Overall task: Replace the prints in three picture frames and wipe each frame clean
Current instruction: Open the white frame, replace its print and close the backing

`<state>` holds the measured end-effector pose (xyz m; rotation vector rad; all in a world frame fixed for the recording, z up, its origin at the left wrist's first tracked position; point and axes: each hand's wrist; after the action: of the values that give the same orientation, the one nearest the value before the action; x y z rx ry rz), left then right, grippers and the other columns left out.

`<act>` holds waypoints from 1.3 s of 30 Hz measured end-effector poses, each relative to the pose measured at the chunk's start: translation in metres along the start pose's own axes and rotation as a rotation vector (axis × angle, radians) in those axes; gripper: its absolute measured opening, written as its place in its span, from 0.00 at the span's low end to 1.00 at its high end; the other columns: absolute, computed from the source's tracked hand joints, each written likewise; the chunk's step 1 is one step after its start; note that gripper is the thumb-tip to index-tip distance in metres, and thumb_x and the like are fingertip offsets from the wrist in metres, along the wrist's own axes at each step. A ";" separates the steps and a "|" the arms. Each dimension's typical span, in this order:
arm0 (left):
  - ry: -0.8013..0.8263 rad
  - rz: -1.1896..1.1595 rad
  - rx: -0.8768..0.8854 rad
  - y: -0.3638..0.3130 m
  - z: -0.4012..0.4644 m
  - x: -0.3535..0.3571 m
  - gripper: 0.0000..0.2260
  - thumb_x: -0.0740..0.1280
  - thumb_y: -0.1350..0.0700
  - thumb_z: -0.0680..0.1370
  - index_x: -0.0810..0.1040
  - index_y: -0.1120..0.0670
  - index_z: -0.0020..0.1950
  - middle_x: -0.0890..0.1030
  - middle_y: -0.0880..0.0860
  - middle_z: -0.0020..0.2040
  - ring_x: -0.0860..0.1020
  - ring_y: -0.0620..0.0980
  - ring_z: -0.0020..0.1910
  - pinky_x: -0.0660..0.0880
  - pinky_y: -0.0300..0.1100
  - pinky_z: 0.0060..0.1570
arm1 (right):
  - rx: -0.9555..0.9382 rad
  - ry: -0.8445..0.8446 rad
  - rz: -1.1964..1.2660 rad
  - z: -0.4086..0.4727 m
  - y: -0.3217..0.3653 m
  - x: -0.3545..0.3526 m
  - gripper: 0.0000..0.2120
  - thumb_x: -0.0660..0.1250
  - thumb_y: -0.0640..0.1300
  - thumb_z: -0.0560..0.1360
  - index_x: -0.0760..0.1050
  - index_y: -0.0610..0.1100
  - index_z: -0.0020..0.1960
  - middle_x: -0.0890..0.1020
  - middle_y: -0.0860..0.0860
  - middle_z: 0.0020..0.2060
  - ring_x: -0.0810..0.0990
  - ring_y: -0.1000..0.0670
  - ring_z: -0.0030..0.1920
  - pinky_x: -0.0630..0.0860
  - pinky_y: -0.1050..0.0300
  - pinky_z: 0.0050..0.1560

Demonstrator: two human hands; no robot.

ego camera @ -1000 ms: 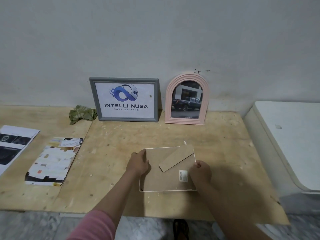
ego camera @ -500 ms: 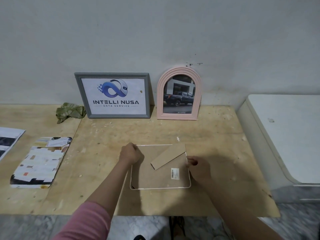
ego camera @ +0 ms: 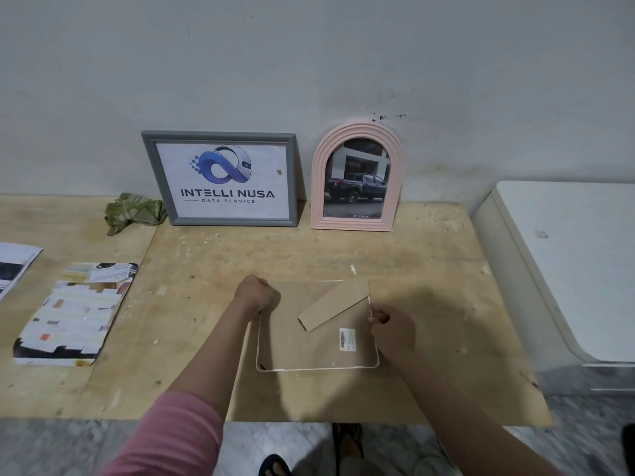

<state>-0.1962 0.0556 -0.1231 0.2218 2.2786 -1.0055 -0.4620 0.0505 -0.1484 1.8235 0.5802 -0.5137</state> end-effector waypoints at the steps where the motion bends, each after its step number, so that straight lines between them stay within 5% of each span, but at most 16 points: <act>1: -0.002 0.002 0.004 -0.001 -0.001 0.000 0.05 0.58 0.65 0.76 0.73 0.60 0.46 0.75 0.60 0.44 0.73 0.56 0.42 0.67 0.44 0.39 | 0.006 0.003 0.006 0.000 0.000 -0.001 0.14 0.69 0.35 0.71 0.80 0.43 0.56 0.84 0.47 0.45 0.76 0.53 0.43 0.67 0.64 0.46; 5: -0.036 -0.125 -0.025 0.004 -0.003 0.000 0.07 0.57 0.66 0.75 0.71 0.56 0.42 0.73 0.58 0.45 0.70 0.55 0.37 0.73 0.50 0.38 | 0.006 0.015 0.024 0.000 0.000 -0.002 0.13 0.69 0.35 0.72 0.81 0.44 0.55 0.83 0.48 0.44 0.76 0.54 0.42 0.66 0.66 0.43; 8: -0.040 -0.207 -0.036 0.009 -0.007 0.001 0.10 0.56 0.66 0.75 0.71 0.53 0.40 0.74 0.58 0.46 0.70 0.53 0.34 0.64 0.42 0.29 | -0.001 0.001 0.032 -0.002 -0.002 0.000 0.13 0.68 0.35 0.72 0.80 0.43 0.56 0.83 0.48 0.44 0.76 0.54 0.43 0.64 0.69 0.41; 13: -0.035 -0.171 -0.046 0.011 -0.017 0.002 0.08 0.59 0.59 0.77 0.75 0.53 0.53 0.78 0.60 0.53 0.78 0.59 0.51 0.76 0.49 0.50 | -0.009 -0.014 0.016 -0.005 -0.001 0.001 0.14 0.67 0.35 0.72 0.80 0.44 0.56 0.84 0.47 0.47 0.77 0.53 0.45 0.67 0.66 0.47; 16: -0.016 -0.180 -0.055 0.010 -0.020 -0.001 0.10 0.59 0.63 0.77 0.75 0.58 0.56 0.76 0.59 0.50 0.74 0.55 0.46 0.75 0.49 0.48 | -0.009 -0.020 -0.008 -0.006 0.001 0.002 0.15 0.66 0.35 0.71 0.81 0.44 0.56 0.84 0.47 0.47 0.80 0.49 0.48 0.68 0.64 0.48; 20: -0.007 -0.107 -0.105 0.009 -0.017 -0.010 0.06 0.62 0.62 0.76 0.75 0.65 0.48 0.72 0.59 0.37 0.69 0.54 0.34 0.63 0.41 0.29 | -0.003 -0.045 -0.034 -0.009 0.004 0.007 0.16 0.63 0.34 0.71 0.81 0.46 0.56 0.83 0.46 0.49 0.80 0.46 0.52 0.71 0.59 0.52; 28: -0.097 -0.014 -0.149 0.001 -0.017 -0.015 0.14 0.66 0.61 0.72 0.66 0.60 0.29 0.68 0.57 0.28 0.67 0.54 0.29 0.61 0.41 0.29 | 0.000 -0.070 -0.057 -0.009 0.004 0.008 0.17 0.62 0.34 0.72 0.80 0.45 0.57 0.83 0.46 0.52 0.79 0.46 0.54 0.70 0.58 0.55; 31: -0.127 0.105 -0.112 -0.001 -0.023 -0.010 0.14 0.65 0.53 0.77 0.74 0.63 0.39 0.79 0.61 0.39 0.78 0.61 0.40 0.68 0.43 0.34 | -0.003 -0.081 -0.054 -0.009 0.005 0.008 0.18 0.61 0.33 0.72 0.80 0.45 0.56 0.83 0.46 0.53 0.79 0.45 0.55 0.70 0.58 0.56; 34: -0.155 0.184 -0.078 -0.001 -0.029 -0.007 0.13 0.63 0.52 0.79 0.72 0.61 0.42 0.80 0.63 0.50 0.78 0.62 0.51 0.69 0.44 0.39 | -0.001 -0.091 -0.053 -0.011 0.004 0.007 0.18 0.61 0.33 0.72 0.80 0.45 0.57 0.82 0.46 0.54 0.78 0.46 0.56 0.69 0.59 0.56; 39: -0.061 0.290 -0.076 -0.002 -0.035 -0.009 0.13 0.60 0.59 0.79 0.68 0.60 0.35 0.79 0.62 0.47 0.77 0.60 0.45 0.69 0.45 0.38 | 0.009 -0.103 -0.057 -0.012 0.006 0.010 0.18 0.59 0.33 0.72 0.80 0.45 0.56 0.82 0.45 0.54 0.78 0.45 0.56 0.70 0.58 0.55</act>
<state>-0.2066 0.0803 -0.0981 0.4670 2.1478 -0.7641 -0.4498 0.0619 -0.1458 1.7813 0.5617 -0.6458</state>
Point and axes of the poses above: each hand's wrist, its own z-axis towards the middle knuckle, its own x-axis out of the palm, y = z × x
